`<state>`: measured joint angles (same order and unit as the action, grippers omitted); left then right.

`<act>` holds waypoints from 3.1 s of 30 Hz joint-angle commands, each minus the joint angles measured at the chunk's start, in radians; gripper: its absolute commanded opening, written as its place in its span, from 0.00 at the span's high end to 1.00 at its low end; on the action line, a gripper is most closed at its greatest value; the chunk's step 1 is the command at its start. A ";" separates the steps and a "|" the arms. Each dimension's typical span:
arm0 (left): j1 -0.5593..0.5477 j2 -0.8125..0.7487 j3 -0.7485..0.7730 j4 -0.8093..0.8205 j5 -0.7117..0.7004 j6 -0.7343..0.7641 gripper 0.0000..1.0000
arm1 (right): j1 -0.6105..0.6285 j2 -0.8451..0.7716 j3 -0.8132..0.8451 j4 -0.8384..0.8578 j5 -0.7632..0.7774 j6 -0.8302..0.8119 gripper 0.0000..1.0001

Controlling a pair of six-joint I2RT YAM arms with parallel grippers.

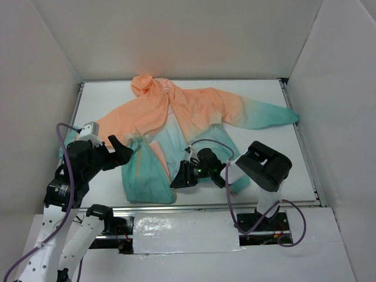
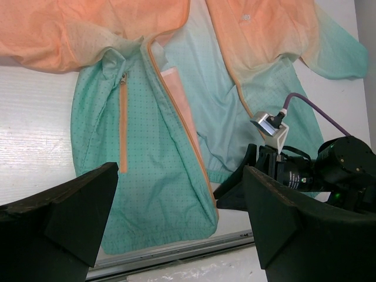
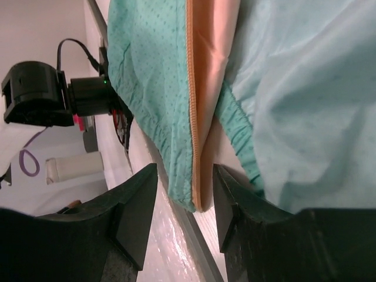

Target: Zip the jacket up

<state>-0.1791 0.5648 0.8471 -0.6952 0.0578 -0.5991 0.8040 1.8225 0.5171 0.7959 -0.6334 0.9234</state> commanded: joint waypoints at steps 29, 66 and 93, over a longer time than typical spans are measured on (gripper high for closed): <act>-0.002 0.017 -0.219 0.143 0.344 -0.159 0.05 | 0.040 -0.337 -0.043 0.011 0.326 0.184 1.00; -0.241 0.121 -0.530 0.710 0.448 -0.332 0.38 | 0.103 -0.313 0.066 -0.084 0.397 0.203 1.00; -0.255 0.167 -0.629 0.901 0.521 -0.377 0.48 | 0.092 -0.299 0.087 -0.084 0.393 0.201 1.00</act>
<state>-0.4290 0.7334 0.2092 0.1375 0.5510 -0.9749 0.8970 1.5227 0.5667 0.6662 -0.2436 1.1290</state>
